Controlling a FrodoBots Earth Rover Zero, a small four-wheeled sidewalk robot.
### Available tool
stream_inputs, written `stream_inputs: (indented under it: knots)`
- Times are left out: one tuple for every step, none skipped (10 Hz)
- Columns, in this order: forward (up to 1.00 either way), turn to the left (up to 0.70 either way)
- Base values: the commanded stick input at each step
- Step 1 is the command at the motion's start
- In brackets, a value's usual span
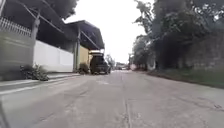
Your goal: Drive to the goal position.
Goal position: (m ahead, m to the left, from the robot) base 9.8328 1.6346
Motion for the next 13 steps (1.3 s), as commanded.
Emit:
stream_inputs:
  knots:
    - [0.7,0.0]
    - [0.7,0.0]
    - [0.7,0.0]
    - [0.7,0.0]
    - [0.7,0.0]
    - [0.7,0.0]
    - [0.7,0.0]
    - [0.7,0.0]
    - [0.7,0.0]
    - [0.7,0.0]
    - [0.7,0.0]
    - [0.7,0.0]
    - [0.7,0.0]
